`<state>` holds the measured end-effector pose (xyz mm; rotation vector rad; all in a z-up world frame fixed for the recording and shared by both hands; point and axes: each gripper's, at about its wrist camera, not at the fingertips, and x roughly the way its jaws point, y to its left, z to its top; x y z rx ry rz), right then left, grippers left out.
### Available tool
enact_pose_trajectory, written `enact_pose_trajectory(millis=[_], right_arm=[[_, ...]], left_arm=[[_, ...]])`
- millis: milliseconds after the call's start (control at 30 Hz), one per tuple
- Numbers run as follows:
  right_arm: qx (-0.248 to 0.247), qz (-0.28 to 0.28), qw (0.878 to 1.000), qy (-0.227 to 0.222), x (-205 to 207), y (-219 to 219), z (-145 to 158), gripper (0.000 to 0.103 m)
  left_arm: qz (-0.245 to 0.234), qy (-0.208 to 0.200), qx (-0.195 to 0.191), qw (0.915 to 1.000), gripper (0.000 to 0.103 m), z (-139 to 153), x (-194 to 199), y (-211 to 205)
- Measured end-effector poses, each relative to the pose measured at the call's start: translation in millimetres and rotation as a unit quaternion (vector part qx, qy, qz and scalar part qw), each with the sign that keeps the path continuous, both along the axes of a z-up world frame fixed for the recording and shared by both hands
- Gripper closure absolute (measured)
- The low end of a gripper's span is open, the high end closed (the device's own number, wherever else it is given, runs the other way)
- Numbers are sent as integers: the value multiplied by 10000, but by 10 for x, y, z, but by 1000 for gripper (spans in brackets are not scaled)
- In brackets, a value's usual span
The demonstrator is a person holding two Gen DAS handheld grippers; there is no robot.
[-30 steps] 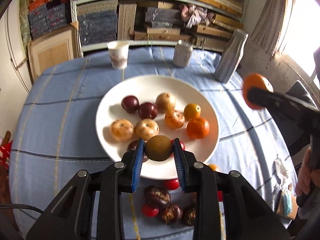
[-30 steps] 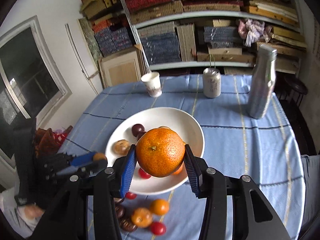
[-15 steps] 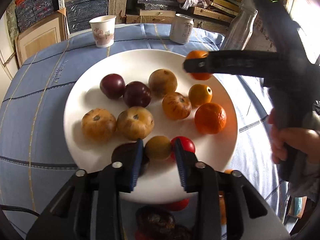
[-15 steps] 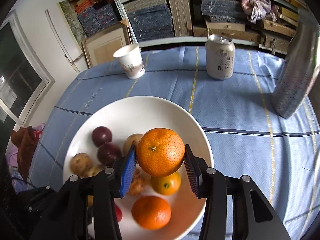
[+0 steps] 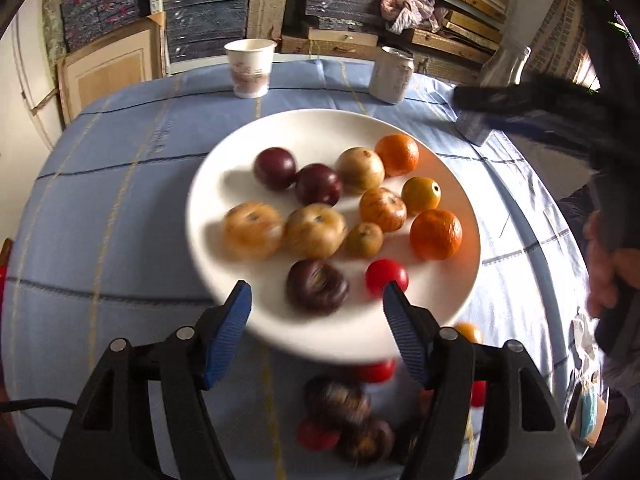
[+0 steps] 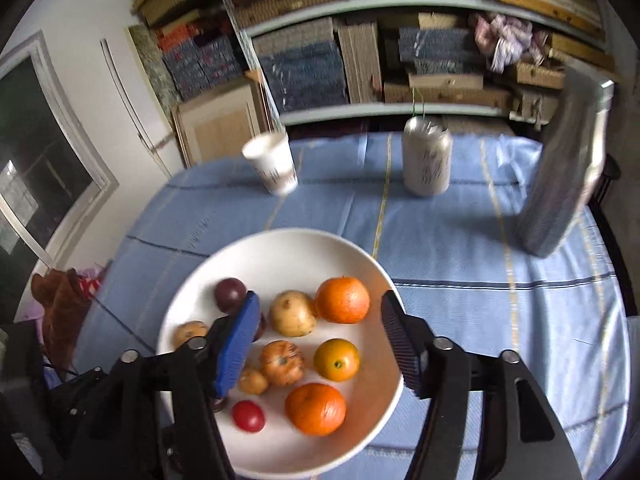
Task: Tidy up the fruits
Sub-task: 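Withdraw both open tools from the plate toward the remaining fruit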
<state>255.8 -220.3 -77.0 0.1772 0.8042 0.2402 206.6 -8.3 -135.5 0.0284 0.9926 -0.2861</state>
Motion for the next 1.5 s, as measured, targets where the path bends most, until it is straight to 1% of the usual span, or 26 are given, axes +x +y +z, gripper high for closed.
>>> enact_pose_trajectory(millis=[33,67,100,167,300,467,633,733,800,900,967,1133,1233,1367,1500], right_arm=[[26,-46,10000,-64,-104,-25,64,27],[47,-122,9999,-99,-252,-49,124,24],[57,-164,9998,-94,-320,-63,140,17],[123,-263,9996,-41,-558,-94,144,14],[189,-303,9992,199,-999,-114,-4,14],[192,-402,9958,801,-1581,-160,-362,14],[255,-622,9895,1280,-2095,-266,-638,14],[142,-712,9870,1434,-2280,-299,-684,14],[77,-745,9864,1463,-2373,-320,-677,14],[-86,-844,9870,1364,-2506,-382,-617,14],[-94,-954,9863,1343,-2570,-455,-587,14],[-39,-1097,9836,1431,-2633,-559,-595,14],[-76,-1011,9853,1374,-2607,-503,-558,14],[-99,-837,9873,1344,-2566,-414,-540,14],[-42,-731,9882,1347,-2509,-357,-549,14]], left_arm=[[71,8,19,10000,31,22,-84,66],[128,20,27,9999,28,33,-152,115],[202,50,28,9998,28,39,-248,178],[304,118,30,9995,27,30,-404,269],[382,265,130,9988,25,-48,-741,368],[310,447,102,9985,23,-156,-989,364],[249,414,-1,9988,20,-171,-967,281],[259,409,42,9988,20,-231,-882,215],[233,436,32,9988,20,-278,-832,175],[190,443,175,9987,20,-369,-773,101],[198,427,179,9987,17,-408,-745,79],[166,391,202,9989,14,-445,-683,35],[147,347,253,9990,10,-457,-660,29],[198,256,358,9988,9,-452,-719,107],[428,389,305,9979,9,-461,-798,351]])
